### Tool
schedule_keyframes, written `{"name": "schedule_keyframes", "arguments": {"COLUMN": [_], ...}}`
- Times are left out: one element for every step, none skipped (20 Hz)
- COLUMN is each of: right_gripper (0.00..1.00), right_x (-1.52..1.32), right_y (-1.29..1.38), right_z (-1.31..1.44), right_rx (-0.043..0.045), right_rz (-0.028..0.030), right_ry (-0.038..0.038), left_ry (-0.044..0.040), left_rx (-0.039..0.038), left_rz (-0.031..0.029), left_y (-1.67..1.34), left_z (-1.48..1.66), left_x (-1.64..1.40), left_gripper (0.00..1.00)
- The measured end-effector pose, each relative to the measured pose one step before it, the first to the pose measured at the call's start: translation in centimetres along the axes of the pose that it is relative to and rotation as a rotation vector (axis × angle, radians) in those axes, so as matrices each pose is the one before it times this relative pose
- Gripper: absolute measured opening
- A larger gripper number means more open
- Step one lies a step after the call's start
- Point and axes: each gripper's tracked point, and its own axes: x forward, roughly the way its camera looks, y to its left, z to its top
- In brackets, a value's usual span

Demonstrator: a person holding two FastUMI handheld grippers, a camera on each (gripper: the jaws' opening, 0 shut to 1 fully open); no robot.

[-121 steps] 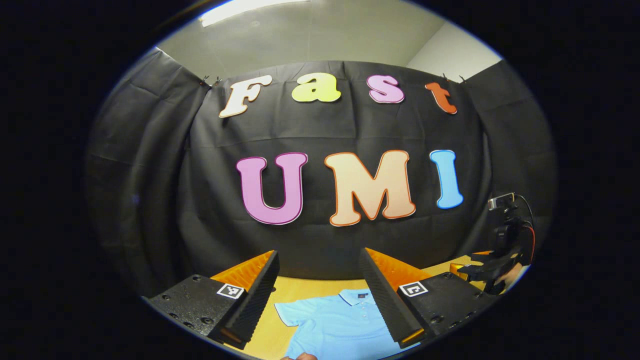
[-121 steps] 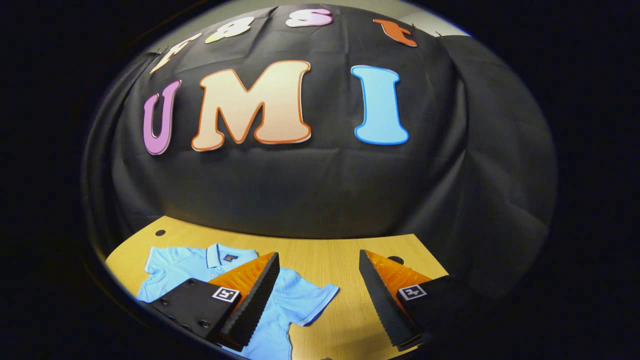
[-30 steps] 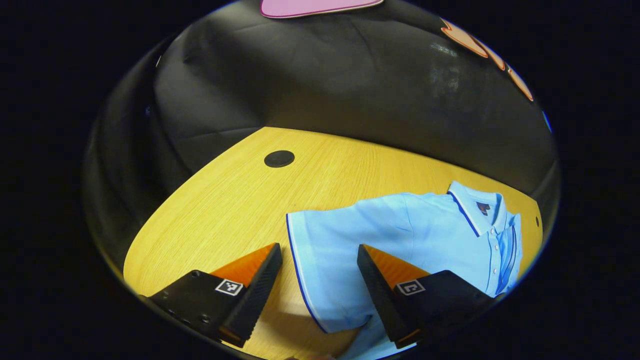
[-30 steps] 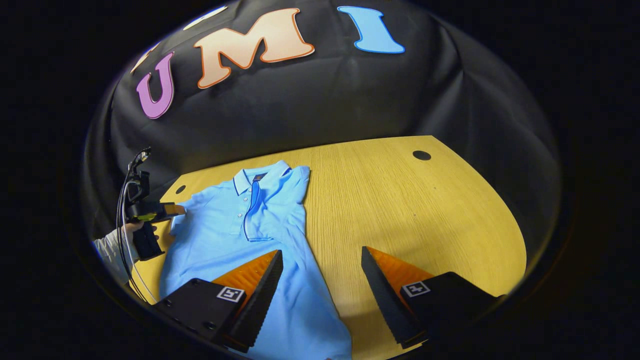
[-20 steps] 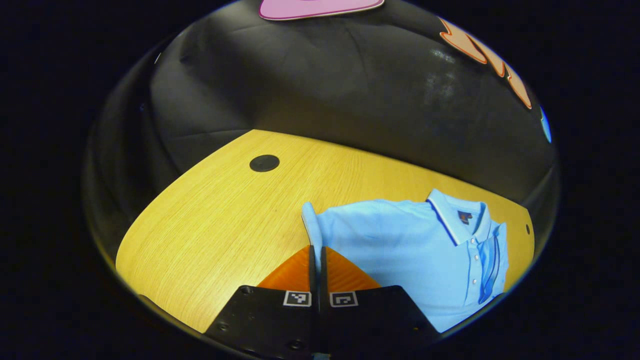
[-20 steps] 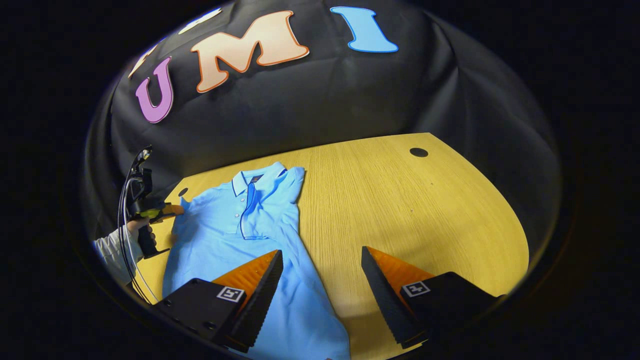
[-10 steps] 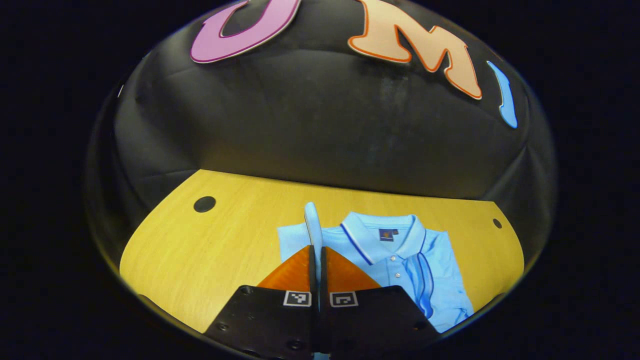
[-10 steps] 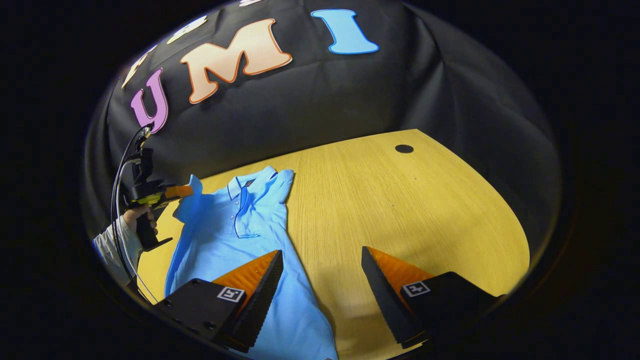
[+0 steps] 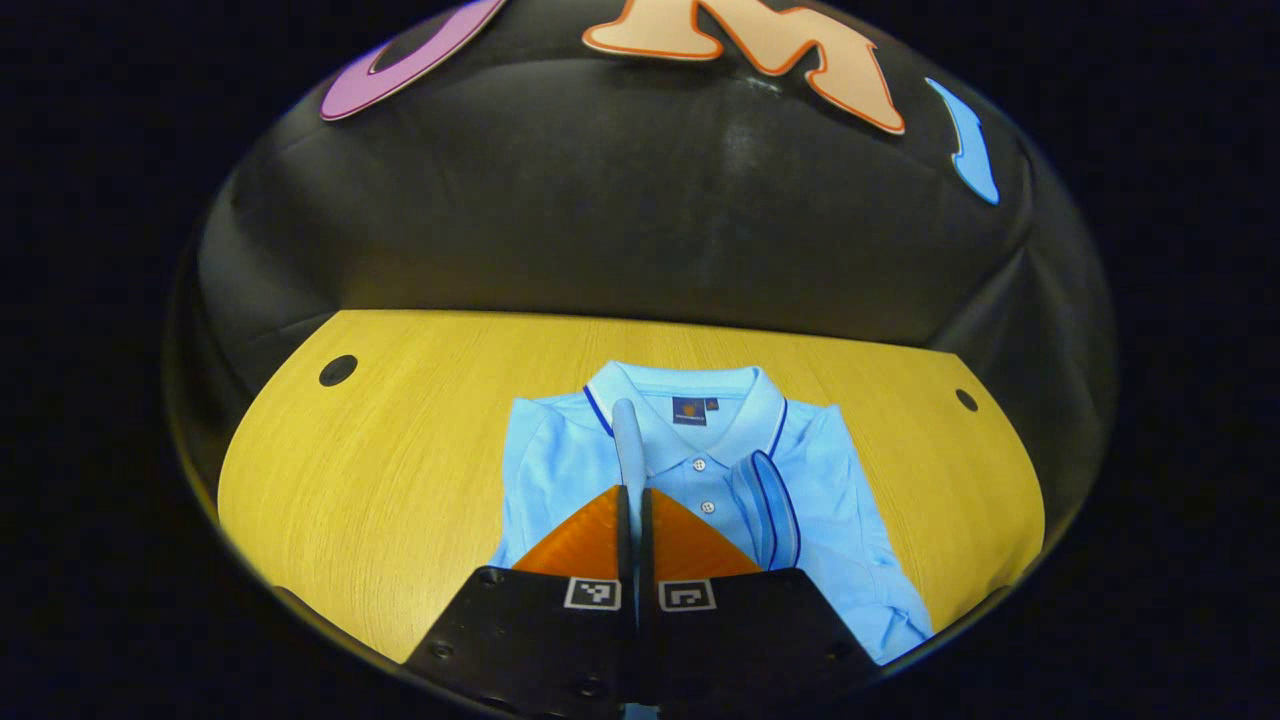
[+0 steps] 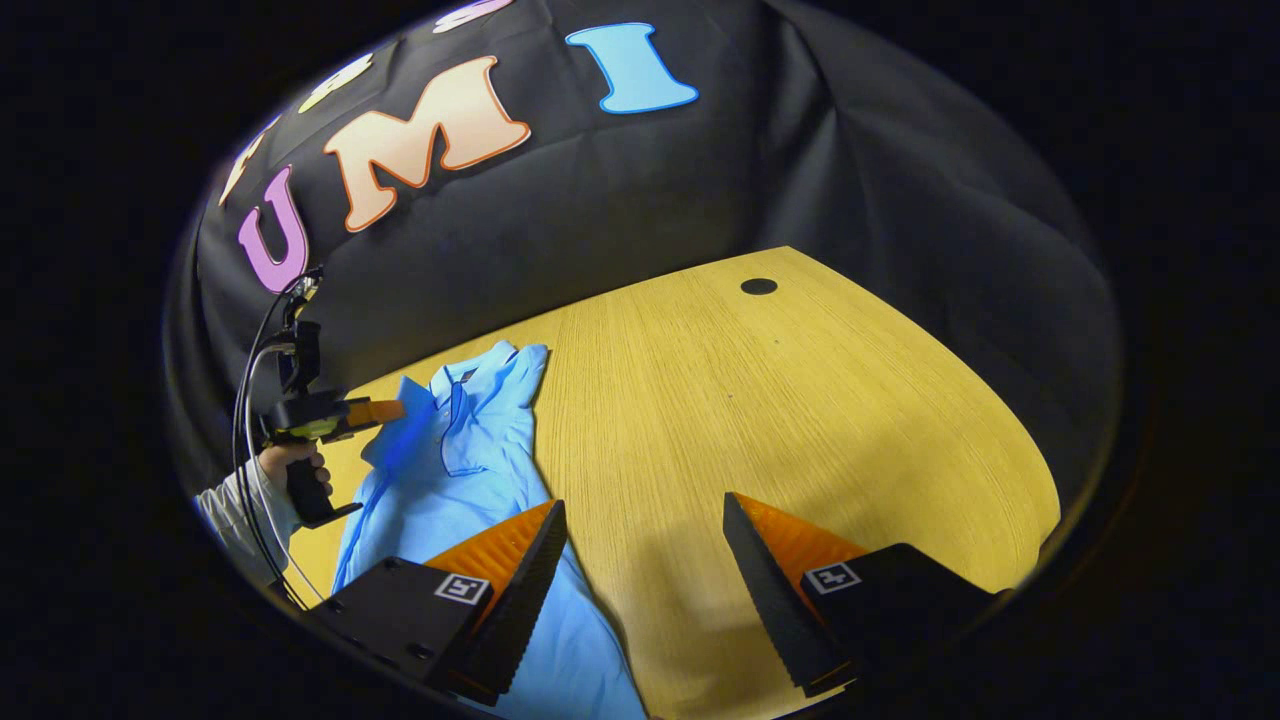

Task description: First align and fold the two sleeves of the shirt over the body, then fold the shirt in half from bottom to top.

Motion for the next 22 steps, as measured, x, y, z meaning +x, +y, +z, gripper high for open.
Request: {"name": "schedule_keyframes", "arguments": {"right_gripper": [0.98,0.98,0.98,0.98,0.93,0.98,0.98,0.98,0.98,0.98,0.98,0.98,0.98,0.98,0.98,0.98,0.98,0.98,0.98,0.98,0.98,0.98], "right_x": [-0.146,-0.277,-0.156,-0.151,-0.085,-0.077,-0.137,-0.168,-0.252,-0.183,-0.244,-0.219,-0.321,-0.271,-0.355,-0.391,-0.419,-0.433,-0.428,-0.483,-0.615,-0.567], "right_y": [0.0,-0.07,0.051,0.25,0.019,0.103,0.166,0.184,0.198,0.032,0.082,0.128,0.105,0.14,0.183,0.384,0.464,0.599,0.661,0.671,0.808,0.923], "right_z": [0.263,0.451,0.398,0.161,0.269,0.244,0.281,0.351,0.198,0.268,0.264,0.199,0.138,-0.139,-0.18,-0.308,-0.191,-0.177,-0.311,-0.497,-0.545,-0.57], "right_rx": [0.00689,0.00764,0.00814,0.00508,-0.00057,-0.00352,-0.00556,-0.00458,-0.00624,-0.0066,-0.00739,-0.00995,-0.01505,-0.01892,-0.01715,-0.01763,-0.02114,-0.02301,-0.0229,-0.01662,-0.00904,-0.00453], "right_rz": [0.00737,0.00995,0.01365,0.01491,0.01255,0.01684,0.01933,0.0234,0.02193,0.01881,0.01839,0.01729,0.01733,0.01062,0.00864,0.00719,0.0082,0.00779,0.00436,0.00343,0.00258,0.00687], "right_ry": [-0.0107,-0.01271,-0.01086,-0.00719,-0.00532,-0.00587,-0.00763,-0.00629,-0.0026,-0.00383,-0.00262,-0.00163,-0.00322,-0.00028,0.00172,0.00159,-0.00475,-0.00923,-0.00708,-0.00121,0.00244,-0.00099], "left_ry": [0.00047,-0.00222,-0.00868,-0.02767,-0.03218,-0.02617,-0.0172,-0.01357,-0.01277,-0.01344,-0.01403,-0.01631,-0.01852,-0.0149,-0.00464,-0.00307,-0.00453,-0.01004,0.00337,0.01156,0.01293,0.00354], "left_rx": [-0.0087,-0.02368,-0.016,-0.00076,0.009,0.0175,0.01824,0.01405,0.01204,0.00561,0.00236,0.002,0.0017,0.00042,-0.00229,-0.00187,0.00003,0.00389,0.00418,0.00065,0.00206,0.00616], "left_rz": [-0.02521,-0.03124,-0.01587,0.00672,0.00186,0.01386,0.01055,0.01157,0.01126,0.00496,0.0054,0.00992,0.01812,0.01654,0.01733,0.0098,0.00809,0.00705,0.01128,0.00829,0.00552,0.0016], "left_y": [-0.841,-0.891,-0.642,-0.072,-0.209,0.09,0.085,-0.064,0.044,0.09,0.039,0.27,0.543,0.564,0.611,0.663,0.614,0.647,0.722,0.641,0.595,0.645], "left_z": [-0.082,0.024,0.409,0.549,0.646,0.642,0.34,0.217,0.111,0.091,-0.126,-0.046,-0.128,-0.115,-0.343,-0.336,-0.279,-0.252,-0.534,-0.896,-0.855,-0.65], "left_x": [-0.126,-0.715,-0.508,-0.79,-0.781,-1.378,-1.281,-1.428,-1.709,-1.464,-1.592,-1.634,-1.472,-1.491,-1.424,-1.626,-1.422,-1.121,-1.247,-0.962,-1.222,-1.294], "left_gripper": [0.01,0.04,0.27,0.51,0.75,0.99,0.95,0.95,0.95,0.95,0.95,0.95,0.95,0.96,0.96,0.96,0.96,0.96,0.96,0.96,0.96,0.96]}}
